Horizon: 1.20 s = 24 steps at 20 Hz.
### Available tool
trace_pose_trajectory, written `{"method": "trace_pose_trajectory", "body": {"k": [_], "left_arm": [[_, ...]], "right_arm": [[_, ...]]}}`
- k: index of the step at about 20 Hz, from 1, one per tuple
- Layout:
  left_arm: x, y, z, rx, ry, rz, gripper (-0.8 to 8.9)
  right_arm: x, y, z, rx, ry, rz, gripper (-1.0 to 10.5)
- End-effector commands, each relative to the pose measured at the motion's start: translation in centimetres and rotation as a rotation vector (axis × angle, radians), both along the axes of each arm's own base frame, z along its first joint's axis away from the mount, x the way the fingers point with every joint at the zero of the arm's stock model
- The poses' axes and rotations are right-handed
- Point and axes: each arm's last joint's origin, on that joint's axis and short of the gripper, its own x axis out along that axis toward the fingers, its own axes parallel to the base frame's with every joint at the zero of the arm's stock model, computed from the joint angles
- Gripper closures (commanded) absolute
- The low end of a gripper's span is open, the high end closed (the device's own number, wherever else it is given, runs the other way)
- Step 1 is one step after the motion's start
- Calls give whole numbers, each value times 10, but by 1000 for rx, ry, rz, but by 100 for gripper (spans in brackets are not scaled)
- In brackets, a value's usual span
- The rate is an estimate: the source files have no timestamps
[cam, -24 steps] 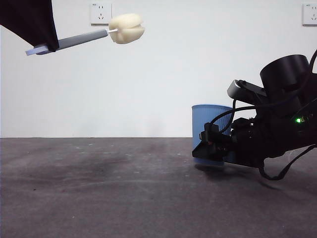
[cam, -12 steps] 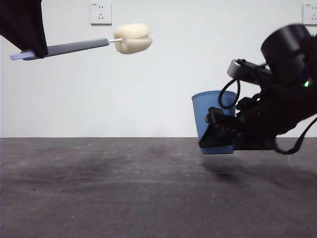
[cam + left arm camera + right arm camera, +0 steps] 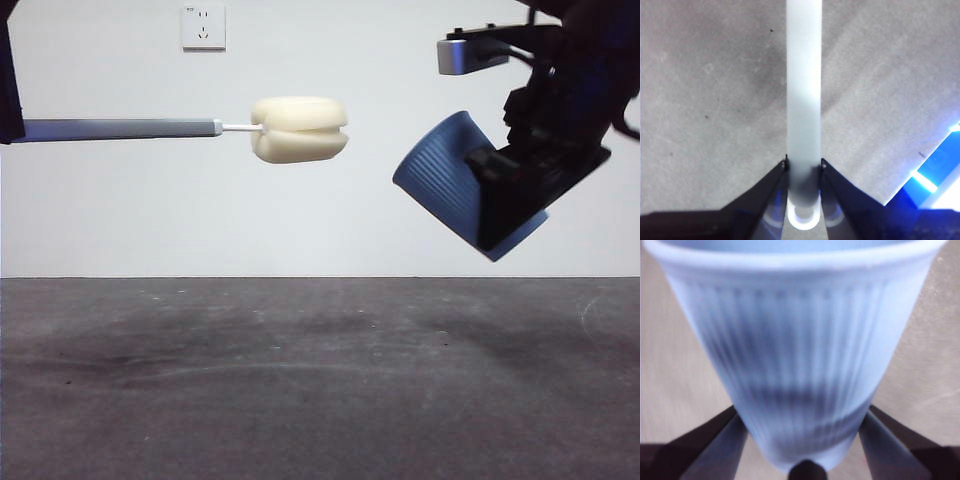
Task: Pick up the cup brush,pick up the cup,insert the brush into the cup,clean the cup,put the cup brush back,put the cup back to the fixed position on the table
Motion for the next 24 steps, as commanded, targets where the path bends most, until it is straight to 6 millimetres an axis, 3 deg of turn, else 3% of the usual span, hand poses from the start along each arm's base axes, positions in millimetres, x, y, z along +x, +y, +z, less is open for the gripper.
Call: {"method": "trace_pose_trajectory", "body": {"k": [1, 7, 24], "left_arm": [[0, 0, 0, 27, -12, -55, 822], [-4, -9, -6, 76, 32, -148, 822], [17, -62, -39, 87, 77, -241, 822]], "right_arm": [[-3, 2, 4, -221, -11, 112, 959], [-11, 10, 6, -542, -67, 221, 959], [-35, 51, 8, -757, -179, 566, 959]]}}
